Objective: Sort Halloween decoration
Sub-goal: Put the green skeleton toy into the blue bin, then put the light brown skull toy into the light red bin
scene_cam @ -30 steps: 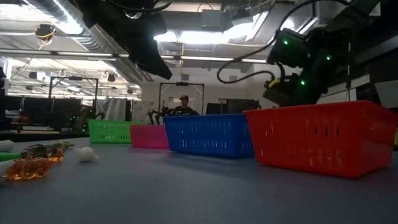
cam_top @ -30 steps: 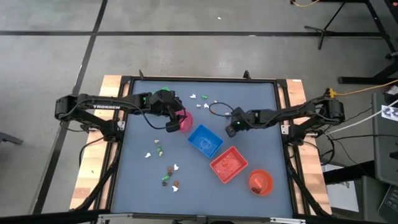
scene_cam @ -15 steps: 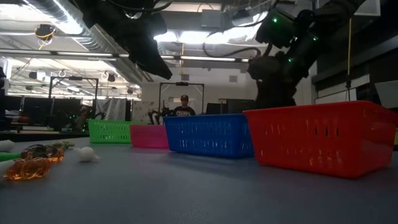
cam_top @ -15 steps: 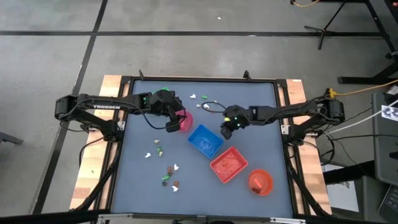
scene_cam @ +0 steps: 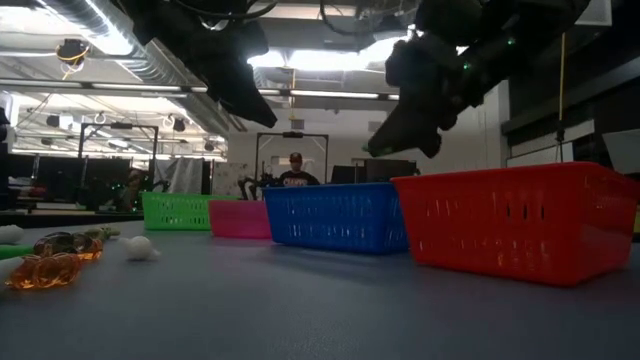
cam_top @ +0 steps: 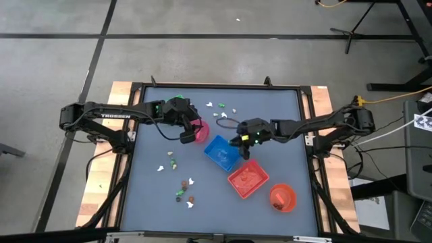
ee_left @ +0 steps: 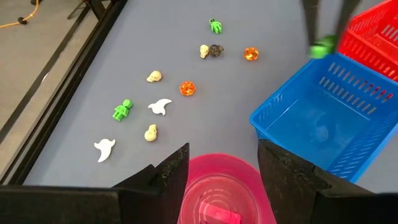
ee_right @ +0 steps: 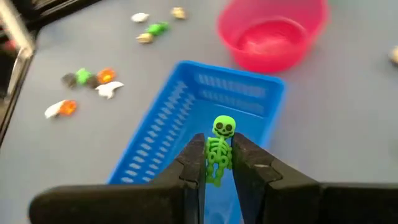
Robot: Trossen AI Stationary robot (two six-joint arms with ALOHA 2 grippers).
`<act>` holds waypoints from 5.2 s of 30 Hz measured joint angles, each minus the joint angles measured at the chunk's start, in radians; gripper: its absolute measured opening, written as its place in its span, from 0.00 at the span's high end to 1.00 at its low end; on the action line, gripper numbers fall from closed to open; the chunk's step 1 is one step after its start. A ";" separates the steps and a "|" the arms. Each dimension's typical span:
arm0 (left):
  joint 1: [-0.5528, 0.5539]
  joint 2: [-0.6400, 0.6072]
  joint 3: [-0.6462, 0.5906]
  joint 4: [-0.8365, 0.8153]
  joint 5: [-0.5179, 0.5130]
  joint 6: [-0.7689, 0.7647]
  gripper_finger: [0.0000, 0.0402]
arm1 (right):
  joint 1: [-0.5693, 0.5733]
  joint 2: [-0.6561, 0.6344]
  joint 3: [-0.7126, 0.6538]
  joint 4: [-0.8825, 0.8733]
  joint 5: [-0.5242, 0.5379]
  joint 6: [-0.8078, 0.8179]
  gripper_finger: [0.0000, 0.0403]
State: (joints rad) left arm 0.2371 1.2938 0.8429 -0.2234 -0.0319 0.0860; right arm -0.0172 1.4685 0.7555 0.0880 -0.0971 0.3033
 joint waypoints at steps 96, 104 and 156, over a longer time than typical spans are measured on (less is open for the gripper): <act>-0.278 0.000 -0.306 -0.318 -0.015 -0.556 0.56 | 0.082 0.007 0.001 0.016 0.106 -0.047 0.47; -0.286 -0.001 -0.336 -0.309 -0.054 -0.575 0.56 | 0.082 0.007 0.001 0.016 0.106 -0.047 0.47; -0.338 0.003 -0.298 -0.336 -0.052 -0.573 0.91 | 0.082 0.007 0.001 0.016 0.106 -0.047 0.47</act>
State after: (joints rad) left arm -0.1009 1.2968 0.5449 -0.5593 -0.0837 -0.4873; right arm 0.0651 1.4754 0.7563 0.1036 0.0086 0.2558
